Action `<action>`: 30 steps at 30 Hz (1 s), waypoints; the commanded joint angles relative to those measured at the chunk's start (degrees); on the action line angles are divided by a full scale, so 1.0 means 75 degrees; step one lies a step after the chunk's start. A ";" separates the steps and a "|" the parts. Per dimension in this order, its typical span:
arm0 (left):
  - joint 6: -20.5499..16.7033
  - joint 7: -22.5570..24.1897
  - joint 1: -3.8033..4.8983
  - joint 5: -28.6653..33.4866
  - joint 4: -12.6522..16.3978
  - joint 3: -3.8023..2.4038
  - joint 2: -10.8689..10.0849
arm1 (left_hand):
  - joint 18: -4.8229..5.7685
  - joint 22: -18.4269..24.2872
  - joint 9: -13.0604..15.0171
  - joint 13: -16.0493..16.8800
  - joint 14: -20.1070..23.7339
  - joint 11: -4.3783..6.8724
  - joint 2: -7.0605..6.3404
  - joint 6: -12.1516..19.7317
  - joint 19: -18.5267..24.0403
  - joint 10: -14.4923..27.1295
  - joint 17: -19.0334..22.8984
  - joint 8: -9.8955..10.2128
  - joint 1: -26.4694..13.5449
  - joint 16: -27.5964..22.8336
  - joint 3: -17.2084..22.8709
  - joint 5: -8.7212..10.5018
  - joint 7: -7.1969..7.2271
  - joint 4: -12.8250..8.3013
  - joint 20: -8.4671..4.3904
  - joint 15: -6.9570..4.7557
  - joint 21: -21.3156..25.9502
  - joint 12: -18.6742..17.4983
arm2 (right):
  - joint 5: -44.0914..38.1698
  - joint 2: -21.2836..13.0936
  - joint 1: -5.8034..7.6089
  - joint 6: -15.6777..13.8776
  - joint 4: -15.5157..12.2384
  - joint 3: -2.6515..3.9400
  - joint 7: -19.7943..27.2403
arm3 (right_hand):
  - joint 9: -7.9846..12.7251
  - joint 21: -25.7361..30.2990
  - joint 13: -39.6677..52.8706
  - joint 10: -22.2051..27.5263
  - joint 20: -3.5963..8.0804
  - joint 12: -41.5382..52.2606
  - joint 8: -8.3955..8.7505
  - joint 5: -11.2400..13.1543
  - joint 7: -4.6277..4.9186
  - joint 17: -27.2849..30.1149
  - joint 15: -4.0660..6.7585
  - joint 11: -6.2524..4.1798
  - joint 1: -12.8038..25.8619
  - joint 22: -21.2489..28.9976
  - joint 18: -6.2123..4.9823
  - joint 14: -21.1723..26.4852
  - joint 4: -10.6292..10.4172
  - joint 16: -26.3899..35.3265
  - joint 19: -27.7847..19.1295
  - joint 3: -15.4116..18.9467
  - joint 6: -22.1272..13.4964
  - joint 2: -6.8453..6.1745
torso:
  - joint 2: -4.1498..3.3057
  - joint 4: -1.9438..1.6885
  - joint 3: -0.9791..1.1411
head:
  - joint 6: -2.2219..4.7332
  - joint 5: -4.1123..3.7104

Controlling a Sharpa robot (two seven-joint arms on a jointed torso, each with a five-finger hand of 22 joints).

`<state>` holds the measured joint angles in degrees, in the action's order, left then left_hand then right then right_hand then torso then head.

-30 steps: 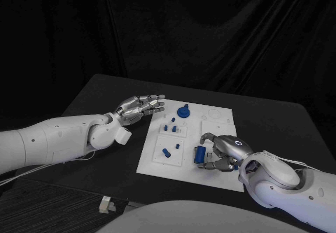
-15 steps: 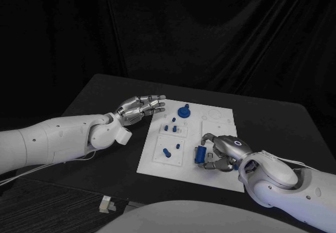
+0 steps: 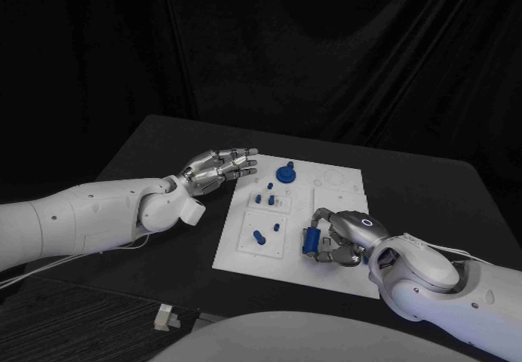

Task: Assemble the parts on the task board

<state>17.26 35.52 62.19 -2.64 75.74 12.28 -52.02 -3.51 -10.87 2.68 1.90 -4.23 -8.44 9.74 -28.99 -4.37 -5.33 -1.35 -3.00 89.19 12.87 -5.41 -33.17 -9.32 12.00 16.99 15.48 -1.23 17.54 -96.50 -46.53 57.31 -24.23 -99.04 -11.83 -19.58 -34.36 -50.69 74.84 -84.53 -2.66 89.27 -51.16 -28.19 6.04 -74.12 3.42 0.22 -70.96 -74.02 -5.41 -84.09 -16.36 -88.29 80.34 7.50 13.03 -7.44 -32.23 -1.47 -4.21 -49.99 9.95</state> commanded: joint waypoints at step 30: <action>0.0186 0.0031 -0.0032 0.0012 -0.0014 -0.0008 0.0038 | -0.0072 0.0015 0.0052 0.0077 -0.0010 -0.0087 -0.0065 -0.0093 -0.0059 0.0023 -0.0094 -0.0134 0.0043 0.0093 0.0478 -0.0125 -0.0100 -0.0105 -0.0009 0.0064 -0.0058 0.0173 | 0.0158 -0.0050 -0.0040 -0.0394 -0.0122 0.0002 0.0149 | 0.1625 0.0054 0.2022 -0.0729 0.0062 0.0098 -0.0747 -0.4889 -0.0063 -0.1502 0.0071 -0.0059 -0.0068 -0.0922 -0.0187 -0.0638 -0.0032 0.0095 0.0065 -0.1165 0.0464 0.0133 | 0.0001 0.0005 0.0001 | -0.0002 0.0034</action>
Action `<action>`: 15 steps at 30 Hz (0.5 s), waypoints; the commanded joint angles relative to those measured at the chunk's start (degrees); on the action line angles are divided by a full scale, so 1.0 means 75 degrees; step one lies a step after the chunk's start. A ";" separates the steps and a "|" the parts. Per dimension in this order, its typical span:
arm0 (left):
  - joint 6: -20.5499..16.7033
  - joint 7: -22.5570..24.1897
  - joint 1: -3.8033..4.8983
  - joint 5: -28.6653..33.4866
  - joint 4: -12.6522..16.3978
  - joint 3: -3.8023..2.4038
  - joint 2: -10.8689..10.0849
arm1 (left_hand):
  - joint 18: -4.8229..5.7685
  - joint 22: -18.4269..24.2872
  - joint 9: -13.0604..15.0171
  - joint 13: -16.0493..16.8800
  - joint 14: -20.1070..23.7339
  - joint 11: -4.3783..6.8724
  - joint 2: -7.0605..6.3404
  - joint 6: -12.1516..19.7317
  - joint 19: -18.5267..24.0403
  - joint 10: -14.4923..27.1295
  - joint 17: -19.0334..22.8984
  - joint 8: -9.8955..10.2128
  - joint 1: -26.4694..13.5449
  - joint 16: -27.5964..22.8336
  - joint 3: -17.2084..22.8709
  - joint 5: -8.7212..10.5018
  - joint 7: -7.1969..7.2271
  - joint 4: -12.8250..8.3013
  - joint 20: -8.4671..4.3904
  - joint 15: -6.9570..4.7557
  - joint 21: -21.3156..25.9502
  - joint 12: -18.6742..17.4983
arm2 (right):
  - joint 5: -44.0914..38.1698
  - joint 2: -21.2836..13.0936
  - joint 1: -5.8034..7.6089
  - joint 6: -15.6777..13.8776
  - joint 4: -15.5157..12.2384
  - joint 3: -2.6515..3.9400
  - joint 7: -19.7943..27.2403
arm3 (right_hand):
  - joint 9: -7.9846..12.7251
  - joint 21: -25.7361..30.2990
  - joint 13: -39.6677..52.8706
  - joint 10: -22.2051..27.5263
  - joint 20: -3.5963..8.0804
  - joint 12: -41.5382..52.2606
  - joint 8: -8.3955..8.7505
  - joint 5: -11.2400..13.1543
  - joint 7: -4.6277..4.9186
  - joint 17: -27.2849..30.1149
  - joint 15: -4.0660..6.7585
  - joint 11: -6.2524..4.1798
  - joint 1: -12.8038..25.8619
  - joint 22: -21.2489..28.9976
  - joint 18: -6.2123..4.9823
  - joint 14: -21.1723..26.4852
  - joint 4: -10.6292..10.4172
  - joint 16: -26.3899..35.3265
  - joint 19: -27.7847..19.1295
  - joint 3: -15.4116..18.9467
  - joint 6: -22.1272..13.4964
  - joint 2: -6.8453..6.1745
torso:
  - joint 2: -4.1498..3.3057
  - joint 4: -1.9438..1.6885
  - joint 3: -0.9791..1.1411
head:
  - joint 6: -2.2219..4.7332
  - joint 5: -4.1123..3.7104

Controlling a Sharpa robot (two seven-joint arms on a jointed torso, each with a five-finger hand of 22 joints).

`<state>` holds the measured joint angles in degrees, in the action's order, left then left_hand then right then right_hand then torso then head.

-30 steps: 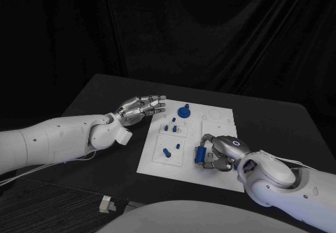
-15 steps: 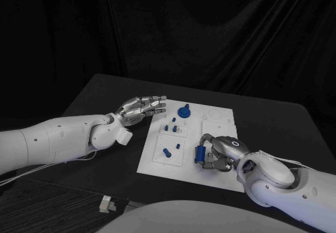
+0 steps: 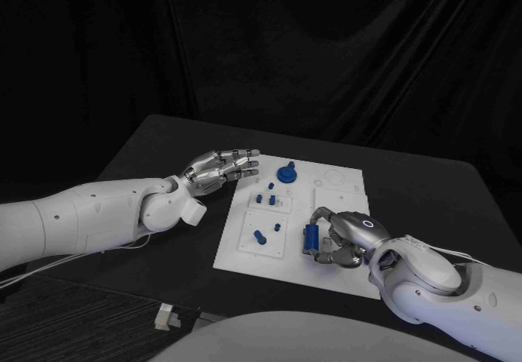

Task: Assemble the parts on the task board

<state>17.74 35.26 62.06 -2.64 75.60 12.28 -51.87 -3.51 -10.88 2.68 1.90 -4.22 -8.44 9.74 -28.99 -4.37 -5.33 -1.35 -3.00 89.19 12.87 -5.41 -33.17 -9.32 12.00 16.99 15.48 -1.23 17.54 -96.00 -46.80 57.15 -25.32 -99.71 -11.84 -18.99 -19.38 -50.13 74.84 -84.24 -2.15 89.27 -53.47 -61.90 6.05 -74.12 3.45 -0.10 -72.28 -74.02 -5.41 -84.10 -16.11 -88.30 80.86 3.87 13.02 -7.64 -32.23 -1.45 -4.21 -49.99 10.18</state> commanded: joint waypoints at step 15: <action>0.0150 0.0046 -0.0053 0.0012 -0.0008 -0.0007 0.0013 | -0.0075 0.0000 0.0052 0.0077 -0.0006 -0.0091 -0.0044 -0.0091 -0.0071 0.0023 -0.0093 -0.0135 0.0046 0.0093 0.0511 -0.0131 -0.0102 -0.0110 -0.0010 0.0064 -0.0063 0.0175 | 0.0158 -0.0055 -0.0019 -0.0113 -0.0096 0.0005 0.0013 | -0.0107 -0.0022 0.2022 -0.0768 -0.0013 0.0098 -0.0362 -0.0699 -0.0050 -0.1504 0.0058 -0.0004 0.0501 -0.0923 -0.0186 -0.0638 -0.0070 0.0094 -0.0002 -0.0956 0.0541 0.0138 | 0.0001 -0.0001 0.0000 | -0.0002 -0.0001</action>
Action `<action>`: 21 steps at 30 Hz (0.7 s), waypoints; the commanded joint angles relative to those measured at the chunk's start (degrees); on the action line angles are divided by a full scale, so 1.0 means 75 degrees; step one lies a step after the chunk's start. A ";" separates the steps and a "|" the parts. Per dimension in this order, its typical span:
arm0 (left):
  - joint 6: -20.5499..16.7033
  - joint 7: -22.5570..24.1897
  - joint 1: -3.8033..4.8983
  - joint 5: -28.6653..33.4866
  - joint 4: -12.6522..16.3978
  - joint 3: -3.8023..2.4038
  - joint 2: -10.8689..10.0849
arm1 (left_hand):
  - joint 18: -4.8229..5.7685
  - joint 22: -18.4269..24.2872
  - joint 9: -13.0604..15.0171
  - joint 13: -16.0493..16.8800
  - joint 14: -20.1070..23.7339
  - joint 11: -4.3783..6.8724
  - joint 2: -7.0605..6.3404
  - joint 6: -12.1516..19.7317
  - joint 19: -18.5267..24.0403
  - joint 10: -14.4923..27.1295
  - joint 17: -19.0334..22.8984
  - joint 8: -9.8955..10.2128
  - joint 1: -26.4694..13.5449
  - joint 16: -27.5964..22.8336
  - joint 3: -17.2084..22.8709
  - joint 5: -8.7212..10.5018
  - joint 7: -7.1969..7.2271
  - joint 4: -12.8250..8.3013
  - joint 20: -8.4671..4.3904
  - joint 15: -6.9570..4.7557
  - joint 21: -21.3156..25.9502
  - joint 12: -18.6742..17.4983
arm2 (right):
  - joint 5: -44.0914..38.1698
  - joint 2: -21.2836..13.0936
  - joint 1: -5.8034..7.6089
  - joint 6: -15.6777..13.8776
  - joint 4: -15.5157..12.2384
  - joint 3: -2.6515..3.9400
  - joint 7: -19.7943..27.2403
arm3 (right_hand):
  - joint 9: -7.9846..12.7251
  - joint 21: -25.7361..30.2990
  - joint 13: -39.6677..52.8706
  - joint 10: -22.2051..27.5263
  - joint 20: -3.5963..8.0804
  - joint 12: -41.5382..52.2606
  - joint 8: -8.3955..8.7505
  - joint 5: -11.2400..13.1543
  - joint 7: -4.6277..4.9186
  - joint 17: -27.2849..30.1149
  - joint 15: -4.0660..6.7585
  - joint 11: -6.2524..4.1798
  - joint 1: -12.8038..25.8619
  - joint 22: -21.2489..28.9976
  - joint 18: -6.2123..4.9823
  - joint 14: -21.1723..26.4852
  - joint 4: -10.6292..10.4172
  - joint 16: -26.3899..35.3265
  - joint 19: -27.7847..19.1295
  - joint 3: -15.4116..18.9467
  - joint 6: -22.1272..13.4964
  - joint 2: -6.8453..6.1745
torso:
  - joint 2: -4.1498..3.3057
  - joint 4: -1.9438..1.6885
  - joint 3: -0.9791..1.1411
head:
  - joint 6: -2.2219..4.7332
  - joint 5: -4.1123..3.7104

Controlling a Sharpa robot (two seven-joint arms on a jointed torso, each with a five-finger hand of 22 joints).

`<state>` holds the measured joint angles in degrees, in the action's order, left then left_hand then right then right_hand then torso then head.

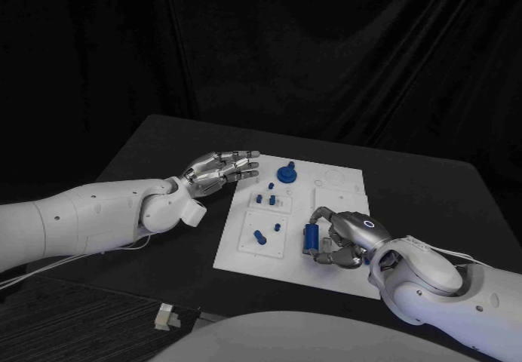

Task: Assemble the parts on the task board

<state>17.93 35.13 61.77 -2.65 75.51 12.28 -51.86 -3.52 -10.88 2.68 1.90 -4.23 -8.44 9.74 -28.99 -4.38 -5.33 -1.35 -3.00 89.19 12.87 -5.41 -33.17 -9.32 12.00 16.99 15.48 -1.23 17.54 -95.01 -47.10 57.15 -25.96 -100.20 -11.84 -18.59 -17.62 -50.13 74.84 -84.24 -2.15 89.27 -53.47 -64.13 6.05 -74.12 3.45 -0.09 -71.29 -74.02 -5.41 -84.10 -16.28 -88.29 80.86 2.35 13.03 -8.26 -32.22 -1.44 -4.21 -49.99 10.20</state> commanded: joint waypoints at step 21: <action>0.0145 0.0052 -0.0074 0.0012 0.0000 -0.0007 -0.0001 | -0.0077 -0.0022 0.0052 0.0077 -0.0003 -0.0096 -0.0035 -0.0100 -0.0085 0.0022 -0.0092 -0.0137 0.0048 0.0090 0.0533 -0.0135 -0.0104 -0.0115 -0.0010 0.0063 -0.0069 0.0178 | 0.0065 0.0007 -0.0019 0.0351 -0.0011 0.0003 -0.0251 | 0.0016 0.0024 0.2022 -0.0768 -0.0057 0.0098 -0.0132 -0.0080 0.0006 -0.1480 -0.0002 0.0072 0.0734 -0.0912 -0.0187 -0.0632 -0.0047 0.0106 -0.0009 -0.0985 0.0818 0.0240 | -0.0001 -0.0001 0.0000 | -0.0002 0.0010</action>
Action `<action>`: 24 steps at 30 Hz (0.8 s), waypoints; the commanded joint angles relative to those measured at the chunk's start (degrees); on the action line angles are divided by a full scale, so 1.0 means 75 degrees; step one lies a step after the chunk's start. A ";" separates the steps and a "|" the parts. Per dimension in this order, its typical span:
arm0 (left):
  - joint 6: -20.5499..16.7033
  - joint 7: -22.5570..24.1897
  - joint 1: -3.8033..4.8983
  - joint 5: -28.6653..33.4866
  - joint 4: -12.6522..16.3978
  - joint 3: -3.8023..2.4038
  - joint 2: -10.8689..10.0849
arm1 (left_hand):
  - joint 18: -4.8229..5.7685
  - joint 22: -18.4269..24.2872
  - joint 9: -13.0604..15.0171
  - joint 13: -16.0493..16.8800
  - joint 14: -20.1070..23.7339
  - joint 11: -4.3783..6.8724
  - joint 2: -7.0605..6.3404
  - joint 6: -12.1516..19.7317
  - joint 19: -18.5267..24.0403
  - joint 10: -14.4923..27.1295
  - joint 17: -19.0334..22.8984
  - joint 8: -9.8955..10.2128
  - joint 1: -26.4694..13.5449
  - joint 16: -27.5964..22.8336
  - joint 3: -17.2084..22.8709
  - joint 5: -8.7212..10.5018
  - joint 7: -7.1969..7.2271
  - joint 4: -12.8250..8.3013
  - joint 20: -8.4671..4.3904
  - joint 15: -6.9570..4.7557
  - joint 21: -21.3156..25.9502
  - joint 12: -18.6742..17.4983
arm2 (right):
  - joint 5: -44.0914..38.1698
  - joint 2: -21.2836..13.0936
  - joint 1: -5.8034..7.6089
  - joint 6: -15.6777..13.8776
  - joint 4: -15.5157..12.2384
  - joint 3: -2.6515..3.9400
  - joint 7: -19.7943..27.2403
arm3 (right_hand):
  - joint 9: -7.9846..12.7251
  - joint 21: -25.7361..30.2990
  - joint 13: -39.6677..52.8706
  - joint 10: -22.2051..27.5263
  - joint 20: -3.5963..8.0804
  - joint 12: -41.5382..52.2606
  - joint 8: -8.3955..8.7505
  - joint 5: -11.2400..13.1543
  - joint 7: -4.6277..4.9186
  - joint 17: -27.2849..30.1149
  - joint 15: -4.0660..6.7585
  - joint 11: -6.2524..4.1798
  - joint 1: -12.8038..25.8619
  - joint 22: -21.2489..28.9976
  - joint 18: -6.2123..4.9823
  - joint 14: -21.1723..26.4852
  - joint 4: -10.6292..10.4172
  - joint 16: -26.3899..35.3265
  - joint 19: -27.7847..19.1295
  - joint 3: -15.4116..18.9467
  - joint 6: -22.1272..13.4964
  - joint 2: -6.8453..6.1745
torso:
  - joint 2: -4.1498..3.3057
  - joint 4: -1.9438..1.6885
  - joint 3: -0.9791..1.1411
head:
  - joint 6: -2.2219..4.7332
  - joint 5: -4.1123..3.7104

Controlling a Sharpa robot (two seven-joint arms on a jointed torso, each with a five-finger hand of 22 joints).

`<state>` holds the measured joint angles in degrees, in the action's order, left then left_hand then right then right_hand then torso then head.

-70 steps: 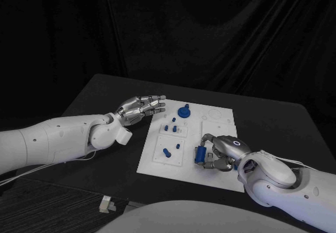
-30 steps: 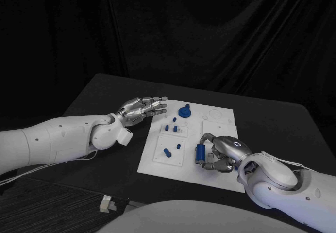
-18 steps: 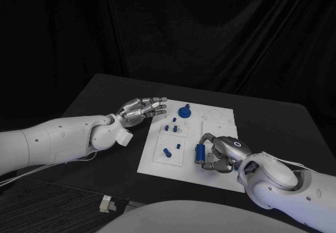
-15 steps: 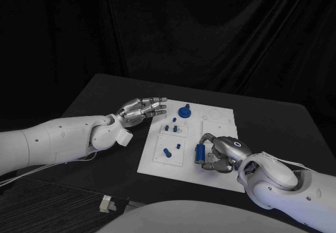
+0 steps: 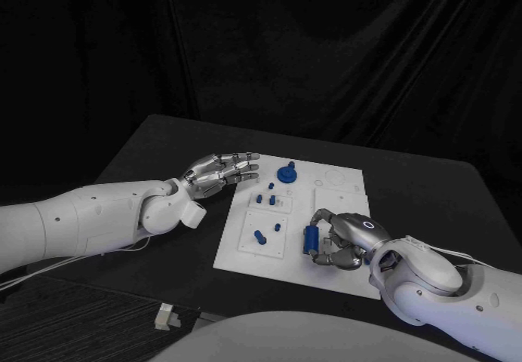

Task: Assemble the parts on the task board

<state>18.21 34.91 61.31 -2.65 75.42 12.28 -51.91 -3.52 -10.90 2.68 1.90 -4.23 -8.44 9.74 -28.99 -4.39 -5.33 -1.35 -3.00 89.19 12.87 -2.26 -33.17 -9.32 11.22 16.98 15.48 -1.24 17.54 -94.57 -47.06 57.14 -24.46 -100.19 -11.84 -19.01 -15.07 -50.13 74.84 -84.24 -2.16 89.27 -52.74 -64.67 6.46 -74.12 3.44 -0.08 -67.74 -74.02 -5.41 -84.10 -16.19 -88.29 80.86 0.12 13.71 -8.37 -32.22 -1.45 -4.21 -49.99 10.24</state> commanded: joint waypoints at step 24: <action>0.0089 0.0091 -0.0026 0.0012 0.0012 -0.0007 0.0001 | -0.0078 0.0010 0.0051 0.0076 -0.0002 -0.0099 -0.0040 -0.0085 -0.0074 0.0024 -0.0092 -0.0135 0.0050 0.0092 0.0130 -0.0136 -0.0107 -0.0021 -0.0009 0.0062 -0.0065 0.0173 | 0.0009 0.0032 -0.0021 0.0706 0.0027 0.0003 -0.0492 | 0.0724 0.0534 0.2022 -0.0768 -0.0217 0.0098 0.1130 0.0859 0.0150 -0.1145 -0.0179 0.0279 0.0451 -0.0802 -0.0258 -0.0538 -0.0032 0.0292 -0.0150 -0.0921 0.0895 0.0179 | 0.0002 0.0000 -0.0001 | -0.0002 0.0006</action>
<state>18.24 34.90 61.18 -2.64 75.43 12.28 -51.97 -3.52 -10.89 2.68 1.90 -4.22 -8.45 9.74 -28.99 -4.39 -5.33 -1.36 -3.00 89.19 12.87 -2.26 -33.18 -9.32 11.21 16.98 15.48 -1.24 17.54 -94.55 -46.79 57.14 -21.30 -100.14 -11.73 -20.45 -9.52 -47.36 74.84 -84.53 -3.29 89.27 -43.99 -58.40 7.45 -74.12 2.54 1.66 -66.16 -74.02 -5.42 -83.94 -16.75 -86.75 79.73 -3.34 16.77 -8.59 -32.23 -1.46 -4.21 -49.99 10.26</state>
